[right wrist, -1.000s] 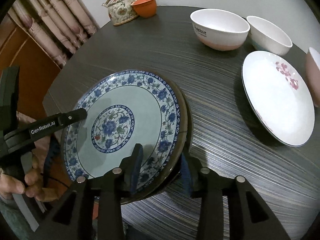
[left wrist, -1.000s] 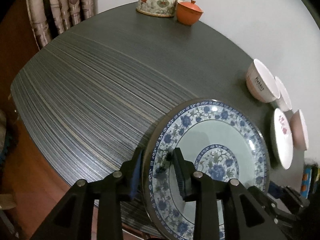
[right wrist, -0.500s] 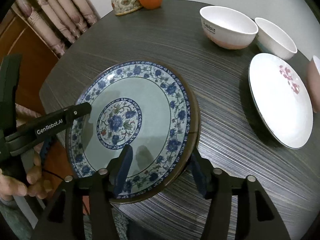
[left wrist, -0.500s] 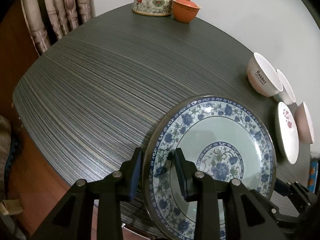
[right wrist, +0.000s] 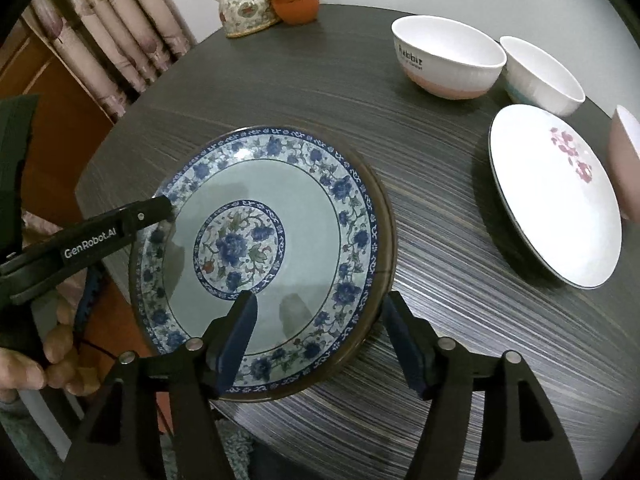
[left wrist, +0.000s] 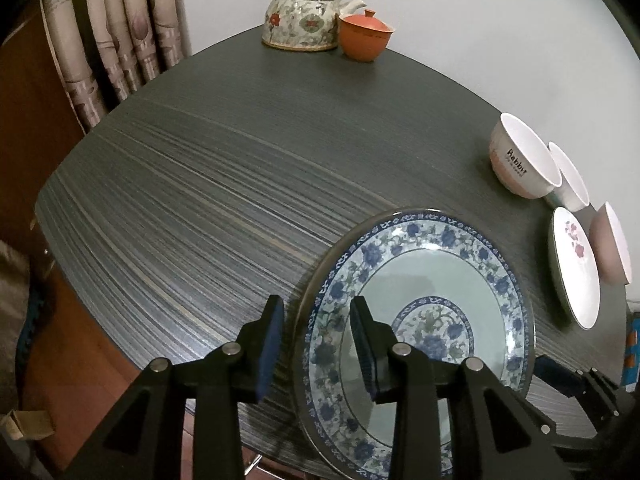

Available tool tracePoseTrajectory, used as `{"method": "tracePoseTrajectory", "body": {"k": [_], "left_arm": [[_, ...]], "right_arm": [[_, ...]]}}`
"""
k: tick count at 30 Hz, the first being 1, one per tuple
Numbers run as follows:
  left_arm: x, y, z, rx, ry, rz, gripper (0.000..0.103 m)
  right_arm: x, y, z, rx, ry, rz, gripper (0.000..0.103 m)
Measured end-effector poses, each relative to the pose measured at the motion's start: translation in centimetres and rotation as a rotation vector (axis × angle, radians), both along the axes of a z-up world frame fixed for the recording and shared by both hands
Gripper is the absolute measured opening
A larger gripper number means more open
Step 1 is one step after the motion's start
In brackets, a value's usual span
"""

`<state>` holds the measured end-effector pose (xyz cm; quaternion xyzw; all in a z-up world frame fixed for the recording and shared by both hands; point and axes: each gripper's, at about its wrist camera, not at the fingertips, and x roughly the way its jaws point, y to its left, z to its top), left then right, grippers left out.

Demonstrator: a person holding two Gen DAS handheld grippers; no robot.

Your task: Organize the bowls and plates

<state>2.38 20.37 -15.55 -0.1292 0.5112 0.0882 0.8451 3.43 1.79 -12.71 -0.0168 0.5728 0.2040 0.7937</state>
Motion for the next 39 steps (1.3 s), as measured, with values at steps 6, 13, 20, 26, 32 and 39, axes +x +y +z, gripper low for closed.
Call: {"method": "tracePoseTrajectory", "body": {"k": [6,13,20,26,32,39], "left_arm": [[-0.3,0.4,0.4,0.019,-0.029,0.016,0.035],[-0.6,-0.2,1.3,0.088,-0.084,0.003,0.035],[-0.9,-1.0,2.3,0.129,-0.145,-0.028,0.043],[-0.8,-2.6,3.0,0.181,-0.192,-0.076,0.044],[0.2,-5.1,3.3,0.170,-0.182,-0.153,0.044],[3.9,-10.9,4.6,0.078,-0.186,-0.263,0.045]], "right_arm": [[-0.3,-0.9,0.2,0.040,-0.018,-0.019,0.063],[-1.4,-5.7,0.8,0.141,-0.094,-0.136,0.063],[-1.1,-11.8,1.4,0.151,-0.183,-0.299,0.063],[-0.7,-16.9,1.2,0.138,-0.223,-0.407,0.063],[0.4,-21.6,1.0,0.131,-0.227,-0.487,0.060],[2.5,-23.9,0.3,0.125,-0.226,-0.499,0.050]]}}
